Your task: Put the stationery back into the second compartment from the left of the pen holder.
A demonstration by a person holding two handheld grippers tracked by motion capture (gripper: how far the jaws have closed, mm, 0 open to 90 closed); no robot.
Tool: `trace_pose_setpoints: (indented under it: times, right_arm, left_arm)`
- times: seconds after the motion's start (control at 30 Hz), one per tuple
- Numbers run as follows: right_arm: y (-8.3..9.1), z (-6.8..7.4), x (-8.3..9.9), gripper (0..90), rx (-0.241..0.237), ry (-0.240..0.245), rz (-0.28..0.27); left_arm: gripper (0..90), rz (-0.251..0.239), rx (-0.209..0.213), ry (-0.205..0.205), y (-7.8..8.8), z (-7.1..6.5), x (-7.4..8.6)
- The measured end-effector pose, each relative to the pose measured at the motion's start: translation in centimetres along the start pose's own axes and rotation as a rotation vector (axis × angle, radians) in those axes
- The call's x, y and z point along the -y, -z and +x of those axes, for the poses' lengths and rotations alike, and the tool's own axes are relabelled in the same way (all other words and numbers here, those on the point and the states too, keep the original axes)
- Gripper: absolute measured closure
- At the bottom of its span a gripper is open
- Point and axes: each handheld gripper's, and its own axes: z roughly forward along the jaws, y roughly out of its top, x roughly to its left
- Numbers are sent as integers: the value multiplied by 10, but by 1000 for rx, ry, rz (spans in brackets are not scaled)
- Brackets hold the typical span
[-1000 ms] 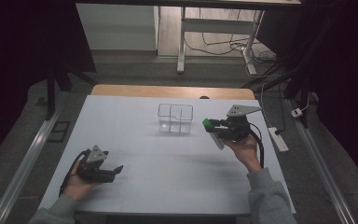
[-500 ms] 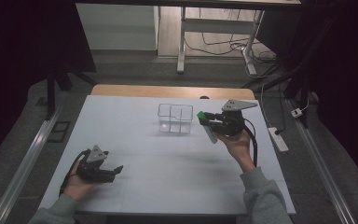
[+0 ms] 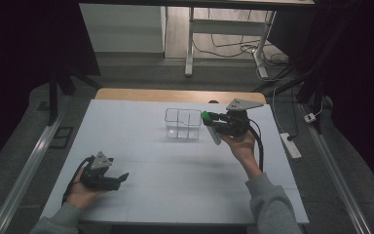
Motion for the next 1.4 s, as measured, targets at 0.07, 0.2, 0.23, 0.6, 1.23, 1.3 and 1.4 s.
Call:
trace_pose_setpoints:
  times: [0.07, 0.2, 0.23, 0.6, 1.23, 1.3, 1.4]
  right_arm:
    - [-4, 1, 0, 668, 1, 0, 2]
    - [-9, 2, -3, 668, -3, 1, -3]
    - [-9, 2, -5, 669, -5, -1, -9]
    - [-22, 3, -20, 668, -13, -3, -40]
    - [-49, -1, -33, 668, -12, -21, -28]
    - [-50, -1, -35, 669, -19, -24, -33]
    - [-54, -1, -39, 668, -21, -23, -39]
  left_arm:
    - [178, 2, 0, 3, 0, 1, 0]
    - [177, 4, 2, 6, -1, 1, 1]
    - [177, 3, 2, 6, -1, 2, 1]
    - [177, 0, 5, 8, 0, 2, 1]
    - [177, 1, 6, 7, 0, 2, 0]
    - [177, -1, 7, 8, 0, 2, 0]
    - [178, 2, 7, 6, 0, 2, 0]
